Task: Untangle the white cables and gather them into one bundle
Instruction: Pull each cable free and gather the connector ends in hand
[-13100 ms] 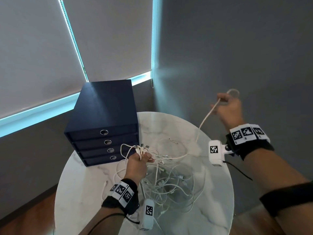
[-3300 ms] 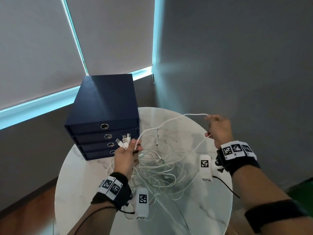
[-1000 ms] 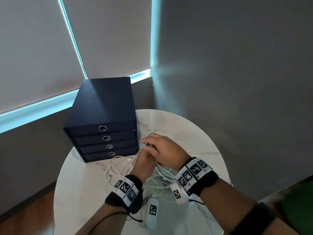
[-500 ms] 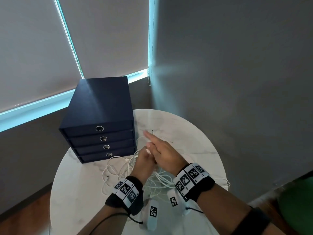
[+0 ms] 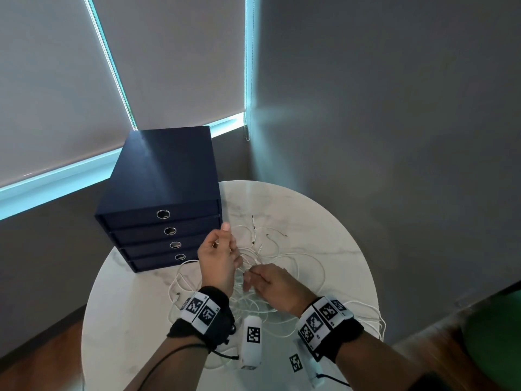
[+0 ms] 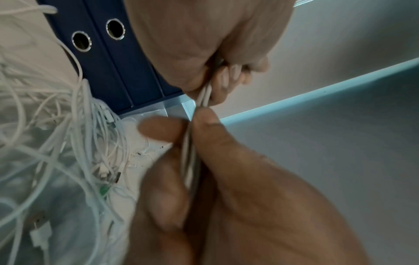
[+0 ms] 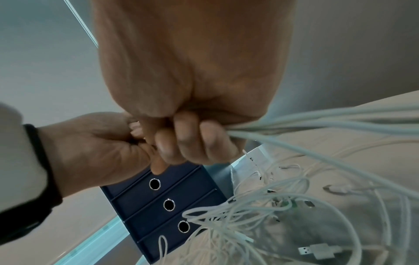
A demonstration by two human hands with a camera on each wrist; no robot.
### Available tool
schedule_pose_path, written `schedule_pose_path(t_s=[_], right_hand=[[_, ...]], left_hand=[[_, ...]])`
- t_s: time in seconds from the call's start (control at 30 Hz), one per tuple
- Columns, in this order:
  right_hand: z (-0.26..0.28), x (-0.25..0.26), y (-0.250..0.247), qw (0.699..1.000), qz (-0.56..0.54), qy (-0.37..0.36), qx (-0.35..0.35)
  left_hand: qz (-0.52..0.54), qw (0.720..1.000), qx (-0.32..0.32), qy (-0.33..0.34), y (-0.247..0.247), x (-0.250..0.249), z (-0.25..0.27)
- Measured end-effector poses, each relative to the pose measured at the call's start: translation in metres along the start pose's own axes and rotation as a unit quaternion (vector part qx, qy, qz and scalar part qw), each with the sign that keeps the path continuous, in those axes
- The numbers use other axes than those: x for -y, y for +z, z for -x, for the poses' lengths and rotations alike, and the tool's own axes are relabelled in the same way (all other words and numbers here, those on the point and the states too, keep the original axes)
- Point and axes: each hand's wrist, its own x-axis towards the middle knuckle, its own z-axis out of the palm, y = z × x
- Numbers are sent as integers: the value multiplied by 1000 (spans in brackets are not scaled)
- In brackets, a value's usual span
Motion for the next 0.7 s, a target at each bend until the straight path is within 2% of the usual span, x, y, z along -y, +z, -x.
schedule_pose_path(t_s=[0.1,0.23,0.33,0.47,0.6,0.7], right_hand=[[-3,0,9,999,-30,-8,14],[-3,3,9,1000,11,-16,-18],[-4,3,8,997,6,-26,-77],[-13,-1,9,989,7,-26,-143],[-12,-14,14,989,54,-7,-138],[-8,-25,17,987,93,-19,-131]], left_hand=[[9,1000,-15,-18,4,-2,3],[5,999,-9,-31,-1,-2,3],[19,995,29,-88,-6,2,4],[-25,986,91,-136,-8,12,18],[-102,977,109,-149,-12,19,17],[-134,973,125,-141,-12,18,17]])
